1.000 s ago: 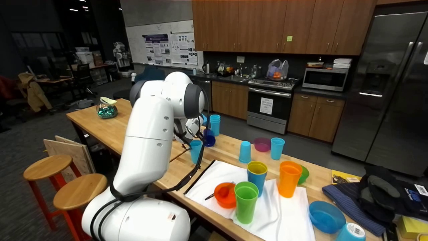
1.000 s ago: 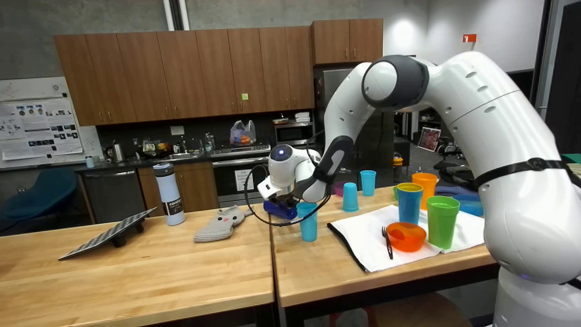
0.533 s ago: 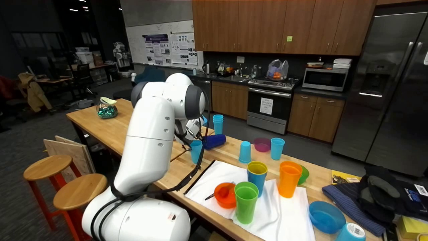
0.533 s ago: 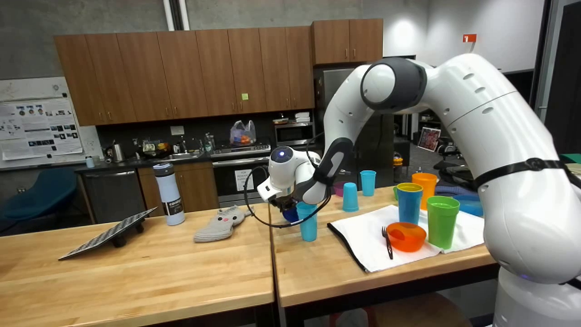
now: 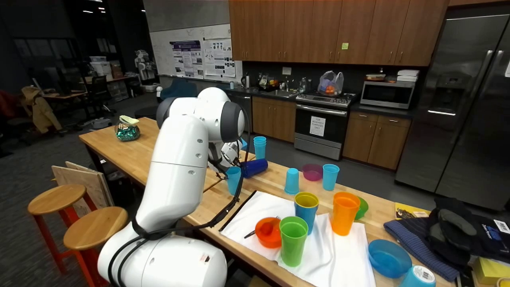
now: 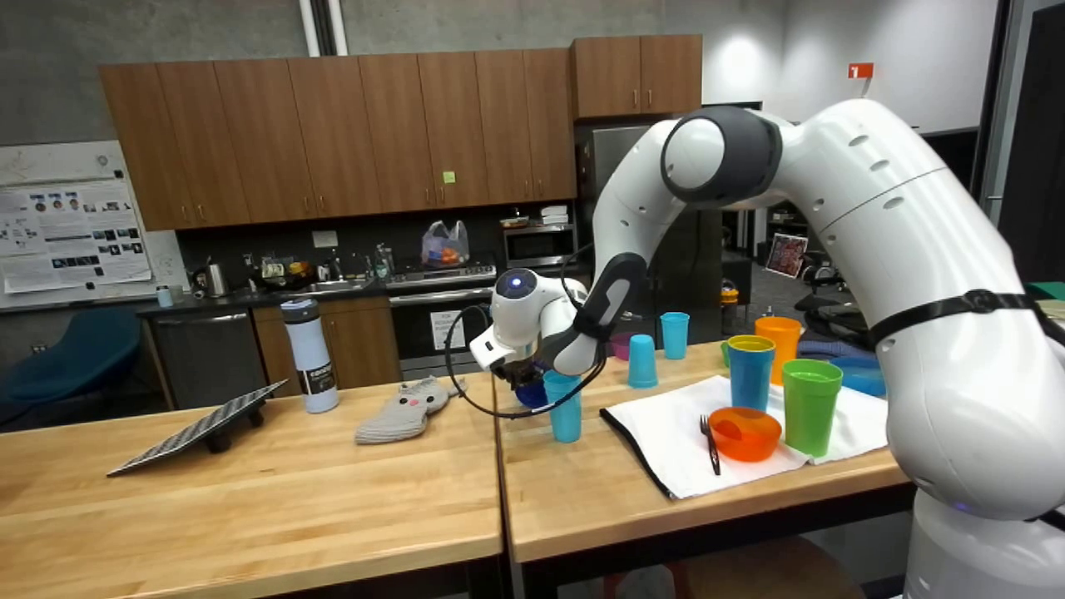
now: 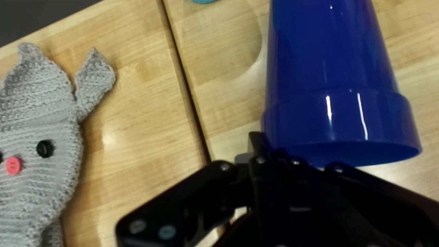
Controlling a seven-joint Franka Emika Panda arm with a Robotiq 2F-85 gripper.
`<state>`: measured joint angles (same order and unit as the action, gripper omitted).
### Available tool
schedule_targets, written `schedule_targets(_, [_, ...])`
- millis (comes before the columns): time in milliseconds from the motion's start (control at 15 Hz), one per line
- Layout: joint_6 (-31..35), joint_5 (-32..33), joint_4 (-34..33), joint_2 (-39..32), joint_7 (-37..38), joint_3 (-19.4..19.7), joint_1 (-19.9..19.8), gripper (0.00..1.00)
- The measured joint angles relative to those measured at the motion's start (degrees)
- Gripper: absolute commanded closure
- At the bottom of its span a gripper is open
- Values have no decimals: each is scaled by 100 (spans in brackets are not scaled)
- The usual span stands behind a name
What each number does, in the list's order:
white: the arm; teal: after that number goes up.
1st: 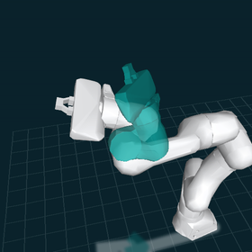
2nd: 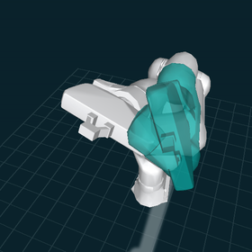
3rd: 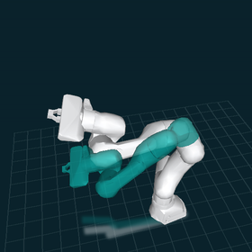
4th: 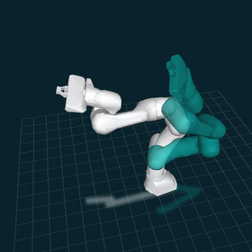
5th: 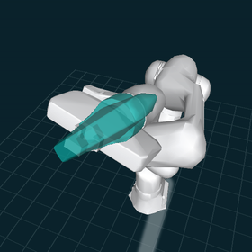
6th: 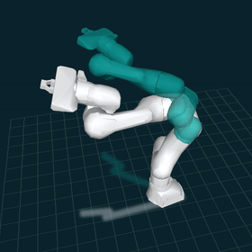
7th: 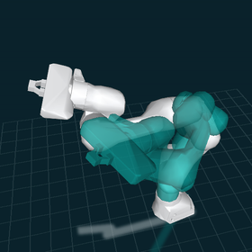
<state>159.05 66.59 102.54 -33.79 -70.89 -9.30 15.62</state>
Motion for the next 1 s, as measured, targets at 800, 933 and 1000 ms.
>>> schedule_targets(800, [-336, -3373, 546, 701, -1700, -1865, -1212, 99])
schedule_targets(933, [-745, -3997, 549, 1015, -1878, -1827, -1122, 99])
schedule_targets(1000, [-956, -4175, 548, 1200, -1873, -1759, -1027, 99])
